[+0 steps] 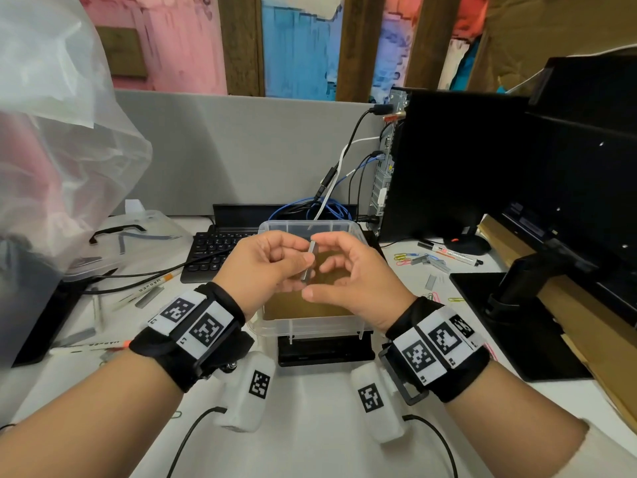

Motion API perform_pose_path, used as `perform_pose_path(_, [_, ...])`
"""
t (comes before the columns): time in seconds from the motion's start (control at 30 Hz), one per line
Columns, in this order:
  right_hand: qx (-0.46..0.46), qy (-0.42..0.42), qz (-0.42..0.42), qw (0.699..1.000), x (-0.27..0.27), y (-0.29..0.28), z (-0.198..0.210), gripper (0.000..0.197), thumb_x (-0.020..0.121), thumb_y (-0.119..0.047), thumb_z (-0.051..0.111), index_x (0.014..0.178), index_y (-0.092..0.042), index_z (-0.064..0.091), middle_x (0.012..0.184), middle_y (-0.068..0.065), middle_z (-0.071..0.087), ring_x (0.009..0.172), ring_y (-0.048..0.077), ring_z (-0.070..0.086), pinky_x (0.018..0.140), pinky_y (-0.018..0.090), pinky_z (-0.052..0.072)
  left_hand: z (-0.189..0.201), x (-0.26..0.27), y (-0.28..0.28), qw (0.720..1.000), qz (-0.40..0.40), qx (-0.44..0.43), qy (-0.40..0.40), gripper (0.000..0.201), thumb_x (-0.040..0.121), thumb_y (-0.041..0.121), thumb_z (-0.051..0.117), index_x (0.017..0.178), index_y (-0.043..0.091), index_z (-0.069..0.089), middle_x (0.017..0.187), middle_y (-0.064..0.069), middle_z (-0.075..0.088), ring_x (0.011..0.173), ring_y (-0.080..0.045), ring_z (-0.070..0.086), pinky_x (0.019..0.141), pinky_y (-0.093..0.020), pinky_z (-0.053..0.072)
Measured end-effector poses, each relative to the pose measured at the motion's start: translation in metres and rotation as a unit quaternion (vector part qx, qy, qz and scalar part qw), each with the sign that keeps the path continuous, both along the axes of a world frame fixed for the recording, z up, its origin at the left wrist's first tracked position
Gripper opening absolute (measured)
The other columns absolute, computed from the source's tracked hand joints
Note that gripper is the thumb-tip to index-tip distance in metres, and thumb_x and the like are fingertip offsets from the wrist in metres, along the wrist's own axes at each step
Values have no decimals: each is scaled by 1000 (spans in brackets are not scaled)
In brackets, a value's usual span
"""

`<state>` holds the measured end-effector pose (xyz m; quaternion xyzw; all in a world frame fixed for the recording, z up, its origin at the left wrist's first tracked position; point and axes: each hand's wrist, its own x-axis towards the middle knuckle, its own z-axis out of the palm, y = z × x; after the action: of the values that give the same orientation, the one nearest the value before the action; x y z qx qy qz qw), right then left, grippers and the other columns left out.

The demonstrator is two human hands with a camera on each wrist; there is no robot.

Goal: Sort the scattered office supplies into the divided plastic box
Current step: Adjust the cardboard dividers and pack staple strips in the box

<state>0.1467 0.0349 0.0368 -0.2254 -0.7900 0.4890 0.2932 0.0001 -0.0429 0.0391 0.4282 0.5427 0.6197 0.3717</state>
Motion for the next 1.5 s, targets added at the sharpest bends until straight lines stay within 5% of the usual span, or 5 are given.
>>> perform_pose_path(0.7, [93, 35, -13, 995, -2, -8, -1, 36, 86, -4, 59, 119, -18, 63, 102, -3, 67, 93, 9, 62, 81, 23, 51, 0, -2, -3, 998, -32, 21, -42, 42, 70, 9, 67, 109, 5, 54, 70, -3, 70, 71, -14, 69, 64, -30, 58])
perform_pose_path(0.93, [57, 28, -13, 998, 6, 3, 11, 34, 88, 6, 55, 109, -16, 70, 97, -1, 72, 90, 11, 66, 78, 18, 49, 2, -4, -6, 991, 13, 28, 127, 14, 84, 13, 68, 98, 10, 64, 82, -7, 70, 74, -21, 66, 77, -33, 56])
perform_pose_path(1.17, [110, -242, 57, 962, 8, 14, 36, 43, 89, 4, 52, 108, -30, 70, 81, -12, 68, 73, -7, 59, 73, 10, 44, -9, -29, -3, 913, 66, 31, 401, 19, 89, 30, 59, 108, 31, 58, 102, 18, 61, 90, 12, 54, 66, -9, 45])
perform_pose_path(1.33, [110, -429, 145, 885, -12, 26, 40, 40, 90, -1, 54, 115, -30, 68, 75, -19, 60, 68, -11, 55, 62, 4, 43, -20, -41, 10, 907, 19, 27, 421, 38, 86, 37, 49, 124, 30, 50, 118, 16, 53, 109, 2, 49, 82, -12, 46])
perform_pose_path(1.5, [23, -540, 180, 822, -26, 35, 27, 39, 91, 3, 50, 118, -20, 68, 81, -7, 62, 78, 19, 62, 63, 15, 51, -25, -45, 12, 901, -15, 36, 433, 40, 86, 22, 46, 126, 24, 50, 116, 13, 55, 110, -3, 50, 95, -21, 40])
